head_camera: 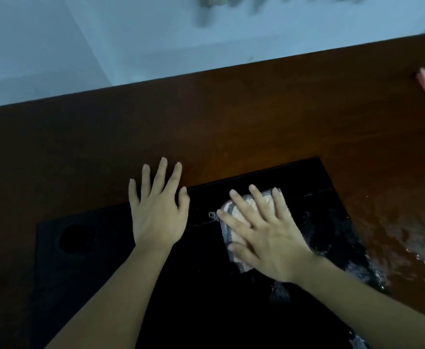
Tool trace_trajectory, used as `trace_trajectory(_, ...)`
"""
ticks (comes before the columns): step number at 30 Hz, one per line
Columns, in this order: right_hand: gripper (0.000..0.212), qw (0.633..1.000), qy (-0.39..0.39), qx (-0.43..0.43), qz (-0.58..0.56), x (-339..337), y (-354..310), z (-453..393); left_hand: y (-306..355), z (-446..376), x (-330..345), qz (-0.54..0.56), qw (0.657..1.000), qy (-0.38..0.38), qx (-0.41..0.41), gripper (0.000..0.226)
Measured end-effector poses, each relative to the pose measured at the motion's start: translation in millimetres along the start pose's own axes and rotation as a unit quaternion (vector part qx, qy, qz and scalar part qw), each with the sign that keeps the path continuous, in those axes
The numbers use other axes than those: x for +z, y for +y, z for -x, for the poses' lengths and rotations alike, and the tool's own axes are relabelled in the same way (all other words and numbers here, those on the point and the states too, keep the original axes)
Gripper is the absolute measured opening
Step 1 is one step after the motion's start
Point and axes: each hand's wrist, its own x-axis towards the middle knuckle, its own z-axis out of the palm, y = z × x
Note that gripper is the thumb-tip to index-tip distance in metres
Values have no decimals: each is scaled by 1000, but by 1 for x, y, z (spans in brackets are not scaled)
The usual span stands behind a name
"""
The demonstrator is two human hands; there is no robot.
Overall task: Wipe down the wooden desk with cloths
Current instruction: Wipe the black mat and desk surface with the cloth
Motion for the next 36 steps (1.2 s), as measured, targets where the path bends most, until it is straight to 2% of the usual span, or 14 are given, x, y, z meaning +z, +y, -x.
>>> trace_trajectory(3,67,1000,7,1,10,-6,25,-13,-1,0,-1,1,1000,-7,1,56)
trace_trajectory(5,69,997,31,75,2,-14,56,-41,-2,0,-1,0,1000,-14,1,56)
trace_trajectory(8,72,980,28,192,-38,-32,97,-79,-3,1,-1,-2,1000,-11,1,57)
trace_trajectory(11,66,968,6,243,-59,-37,92,-85,-1,1,0,-2,1000,-10,5,58)
trace_trajectory(13,65,972,-3,232,-30,-28,64,-66,0,1,0,-8,1000,-18,7,59)
trace_trajectory(17,67,994,22,110,-4,2,2,-1,0,1,-1,-11,1000,-25,6,61)
trace_trajectory(20,65,998,4,51,-23,11,3,24,1,2,-1,-17,999,-27,14,63)
trace_trajectory(22,66,998,13,55,-11,4,26,12,0,2,-1,-14,999,-23,20,63)
trace_trajectory(27,65,979,26,196,-47,-20,105,-51,-1,3,2,-20,999,5,36,62)
trace_trajectory(30,63,971,13,234,-45,-30,115,-67,1,2,2,-19,999,10,39,60)
trace_trajectory(32,65,974,3,225,-19,-26,98,-57,1,2,2,-19,999,7,35,60)
trace_trajectory(36,67,995,24,102,2,5,52,5,2,1,-1,-25,999,-4,20,60)
